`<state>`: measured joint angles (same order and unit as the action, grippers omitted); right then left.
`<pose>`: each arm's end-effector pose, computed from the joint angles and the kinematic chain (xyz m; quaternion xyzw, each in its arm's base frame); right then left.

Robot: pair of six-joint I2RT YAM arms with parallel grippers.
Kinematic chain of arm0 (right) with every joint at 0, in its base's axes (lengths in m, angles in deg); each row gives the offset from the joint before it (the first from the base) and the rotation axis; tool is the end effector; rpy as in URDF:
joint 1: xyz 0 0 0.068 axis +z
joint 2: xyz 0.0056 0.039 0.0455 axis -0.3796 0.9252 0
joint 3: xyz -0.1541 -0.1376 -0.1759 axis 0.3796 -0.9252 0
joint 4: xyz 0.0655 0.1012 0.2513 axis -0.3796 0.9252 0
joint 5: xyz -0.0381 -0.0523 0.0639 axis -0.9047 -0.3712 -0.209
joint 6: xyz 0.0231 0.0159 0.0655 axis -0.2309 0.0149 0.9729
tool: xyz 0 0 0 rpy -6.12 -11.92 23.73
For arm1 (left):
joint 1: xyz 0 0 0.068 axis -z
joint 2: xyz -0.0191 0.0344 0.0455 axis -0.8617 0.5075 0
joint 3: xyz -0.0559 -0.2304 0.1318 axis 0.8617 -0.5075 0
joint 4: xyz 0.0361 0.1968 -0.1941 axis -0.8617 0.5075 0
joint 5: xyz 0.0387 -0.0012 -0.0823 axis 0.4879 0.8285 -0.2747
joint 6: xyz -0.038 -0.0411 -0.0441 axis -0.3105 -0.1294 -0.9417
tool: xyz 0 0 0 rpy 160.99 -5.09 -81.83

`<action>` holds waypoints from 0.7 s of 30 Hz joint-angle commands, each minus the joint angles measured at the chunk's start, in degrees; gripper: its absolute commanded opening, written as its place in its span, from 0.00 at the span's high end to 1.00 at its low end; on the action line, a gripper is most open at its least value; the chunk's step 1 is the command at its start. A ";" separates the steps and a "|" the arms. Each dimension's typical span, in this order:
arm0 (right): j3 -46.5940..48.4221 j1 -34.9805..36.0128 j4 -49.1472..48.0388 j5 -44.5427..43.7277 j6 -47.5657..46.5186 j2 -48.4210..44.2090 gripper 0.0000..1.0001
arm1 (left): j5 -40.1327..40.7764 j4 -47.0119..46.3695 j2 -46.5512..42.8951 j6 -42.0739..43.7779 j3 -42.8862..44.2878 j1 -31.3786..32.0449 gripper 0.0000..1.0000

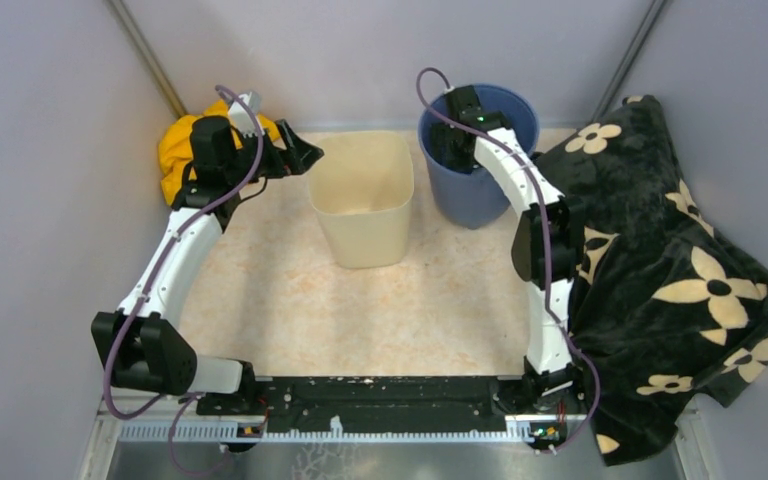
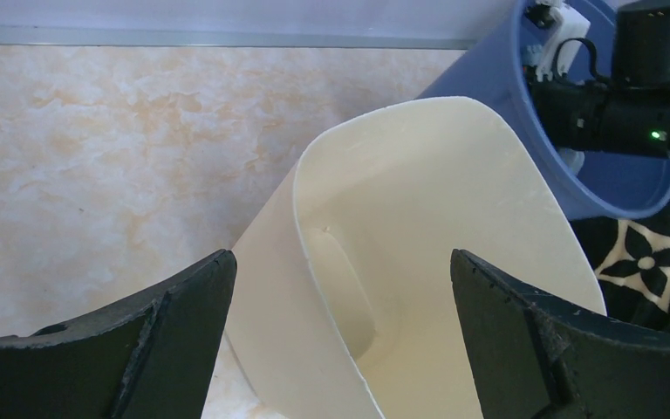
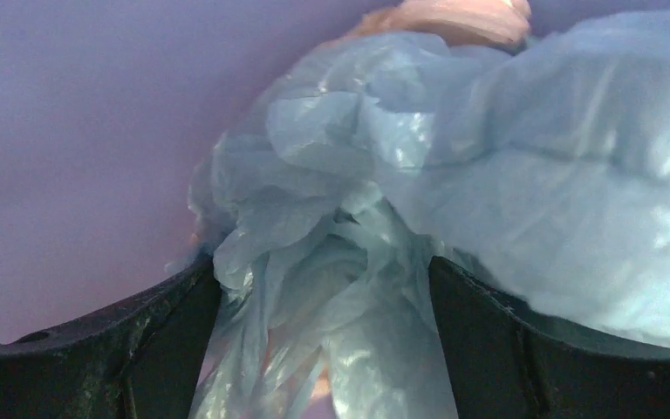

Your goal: Put the trash bags into the trash bin

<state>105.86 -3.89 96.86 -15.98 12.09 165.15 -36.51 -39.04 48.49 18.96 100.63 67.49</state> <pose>0.4844 0.1504 0.2700 -0.0135 0.9478 0.0035 0.3184 0.3530 -0.0744 0.3676 0.0464 0.7832 -0.3119 0.5359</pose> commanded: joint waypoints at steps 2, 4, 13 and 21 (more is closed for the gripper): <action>-5.90 -0.42 -4.77 -4.07 0.37 -12.99 0.12 | -0.22 -1.41 0.34 0.08 -0.56 -0.34 0.01; -6.13 -0.48 -3.67 -4.87 0.01 -13.89 0.11 | -0.68 -1.83 0.64 -0.21 -0.57 -0.34 0.01; -6.42 -3.67 -2.75 -3.48 0.69 -11.46 0.10 | -1.72 -2.29 1.64 -0.87 -0.45 -0.33 0.01; -5.85 -5.52 -3.99 -0.15 0.79 -5.83 0.18 | -1.28 -1.78 2.04 -0.87 -0.04 -0.34 0.01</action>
<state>98.91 -8.74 95.13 -18.27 12.29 156.93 -37.23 -39.52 50.17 18.41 100.34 67.49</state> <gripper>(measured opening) 0.862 0.987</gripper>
